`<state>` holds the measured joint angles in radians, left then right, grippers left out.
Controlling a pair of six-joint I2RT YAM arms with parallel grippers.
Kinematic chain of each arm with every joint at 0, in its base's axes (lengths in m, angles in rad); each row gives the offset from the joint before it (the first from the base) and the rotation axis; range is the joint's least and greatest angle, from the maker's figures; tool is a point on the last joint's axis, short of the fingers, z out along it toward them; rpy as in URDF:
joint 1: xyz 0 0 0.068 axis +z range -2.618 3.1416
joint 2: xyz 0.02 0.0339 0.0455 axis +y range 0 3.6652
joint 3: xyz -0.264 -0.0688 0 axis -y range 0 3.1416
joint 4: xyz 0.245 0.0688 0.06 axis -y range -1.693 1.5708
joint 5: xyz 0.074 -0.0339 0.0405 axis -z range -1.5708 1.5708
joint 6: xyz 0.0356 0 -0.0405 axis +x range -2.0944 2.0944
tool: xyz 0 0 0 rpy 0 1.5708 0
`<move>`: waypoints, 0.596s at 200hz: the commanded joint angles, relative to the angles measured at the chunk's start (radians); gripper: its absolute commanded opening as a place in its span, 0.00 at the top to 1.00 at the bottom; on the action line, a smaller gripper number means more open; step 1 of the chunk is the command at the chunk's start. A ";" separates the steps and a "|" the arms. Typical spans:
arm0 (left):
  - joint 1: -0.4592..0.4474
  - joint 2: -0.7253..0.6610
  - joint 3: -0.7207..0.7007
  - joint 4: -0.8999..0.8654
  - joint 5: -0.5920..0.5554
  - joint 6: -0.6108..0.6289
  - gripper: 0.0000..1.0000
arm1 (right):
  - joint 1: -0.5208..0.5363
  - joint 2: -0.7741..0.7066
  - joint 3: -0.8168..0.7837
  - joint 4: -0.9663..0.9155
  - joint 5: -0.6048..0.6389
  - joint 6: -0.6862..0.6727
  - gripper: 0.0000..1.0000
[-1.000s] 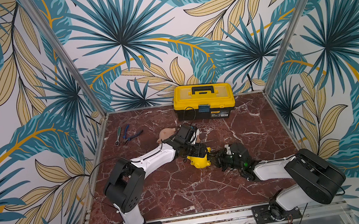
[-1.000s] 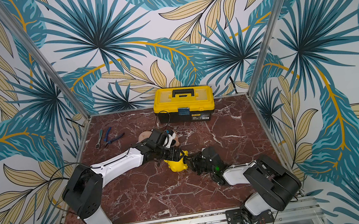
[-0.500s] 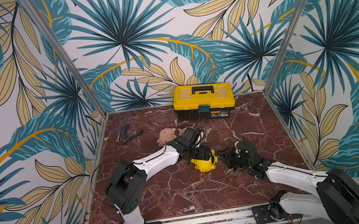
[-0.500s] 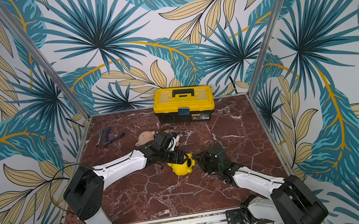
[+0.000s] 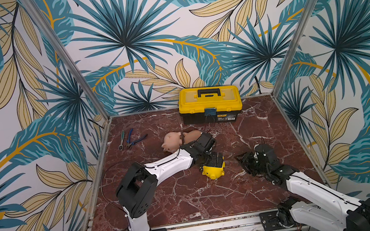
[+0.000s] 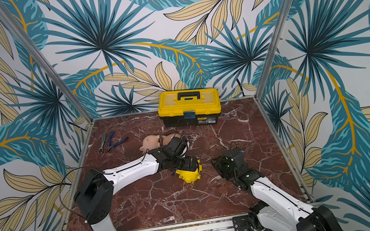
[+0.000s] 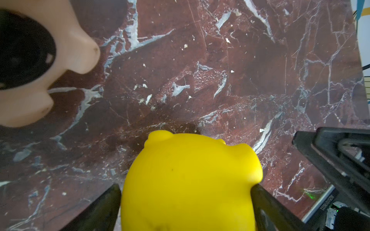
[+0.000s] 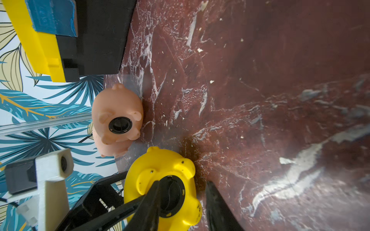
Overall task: Close piggy banks
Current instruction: Place the piggy bank at the center of the board.
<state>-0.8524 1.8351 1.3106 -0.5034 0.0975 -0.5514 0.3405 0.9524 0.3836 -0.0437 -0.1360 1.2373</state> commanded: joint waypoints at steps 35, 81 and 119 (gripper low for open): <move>-0.027 0.010 0.115 -0.181 -0.079 0.031 0.01 | -0.014 0.019 0.015 -0.041 -0.024 -0.052 0.61; -0.051 -0.064 0.126 -0.252 -0.148 0.039 0.01 | -0.018 0.025 0.040 -0.065 -0.019 -0.091 0.62; -0.111 -0.154 0.065 -0.261 -0.197 0.088 0.01 | -0.023 0.021 0.087 -0.126 -0.010 -0.155 0.62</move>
<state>-0.9169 1.7737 1.3975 -0.7361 -0.0517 -0.5148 0.3229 0.9737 0.4282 -0.1101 -0.1543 1.1477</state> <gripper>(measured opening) 0.995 0.385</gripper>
